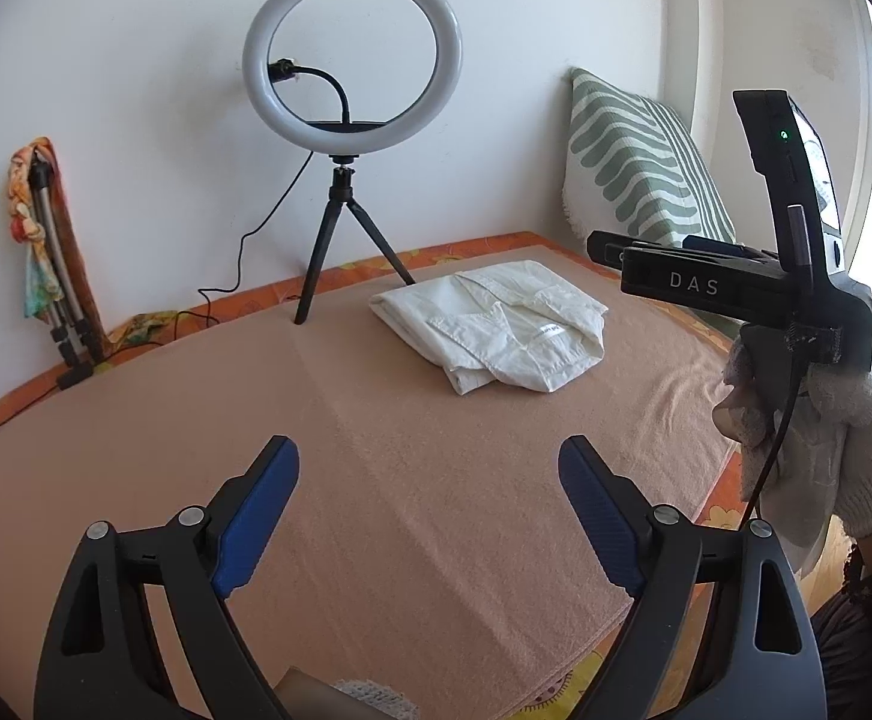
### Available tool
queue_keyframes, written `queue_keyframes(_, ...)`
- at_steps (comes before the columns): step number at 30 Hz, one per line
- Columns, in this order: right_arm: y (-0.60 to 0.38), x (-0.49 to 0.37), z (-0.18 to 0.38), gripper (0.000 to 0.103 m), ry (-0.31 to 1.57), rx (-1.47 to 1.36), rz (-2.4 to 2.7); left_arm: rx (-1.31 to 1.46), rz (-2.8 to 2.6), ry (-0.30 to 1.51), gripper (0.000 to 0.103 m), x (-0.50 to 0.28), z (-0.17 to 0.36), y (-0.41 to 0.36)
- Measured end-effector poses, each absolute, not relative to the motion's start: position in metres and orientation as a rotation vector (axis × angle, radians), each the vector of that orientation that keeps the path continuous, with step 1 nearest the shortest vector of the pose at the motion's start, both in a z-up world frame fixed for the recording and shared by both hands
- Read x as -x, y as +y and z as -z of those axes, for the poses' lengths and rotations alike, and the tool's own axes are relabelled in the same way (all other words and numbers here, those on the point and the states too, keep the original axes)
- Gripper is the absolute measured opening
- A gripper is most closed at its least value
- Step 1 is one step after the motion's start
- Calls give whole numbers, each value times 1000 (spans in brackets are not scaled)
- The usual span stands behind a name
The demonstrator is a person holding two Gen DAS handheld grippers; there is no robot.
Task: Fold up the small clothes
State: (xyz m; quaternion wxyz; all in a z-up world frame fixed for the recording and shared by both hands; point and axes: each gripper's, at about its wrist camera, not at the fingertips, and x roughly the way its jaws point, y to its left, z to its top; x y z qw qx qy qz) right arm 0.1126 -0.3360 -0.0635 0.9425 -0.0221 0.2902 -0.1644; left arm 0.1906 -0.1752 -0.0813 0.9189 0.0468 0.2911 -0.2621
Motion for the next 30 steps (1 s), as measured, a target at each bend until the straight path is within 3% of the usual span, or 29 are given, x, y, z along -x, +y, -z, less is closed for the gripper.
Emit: queue_keyframes(30, -326, -114, 74, 102, 603, 64, 324, -105, 487, 572, 89, -186, 79, -166)
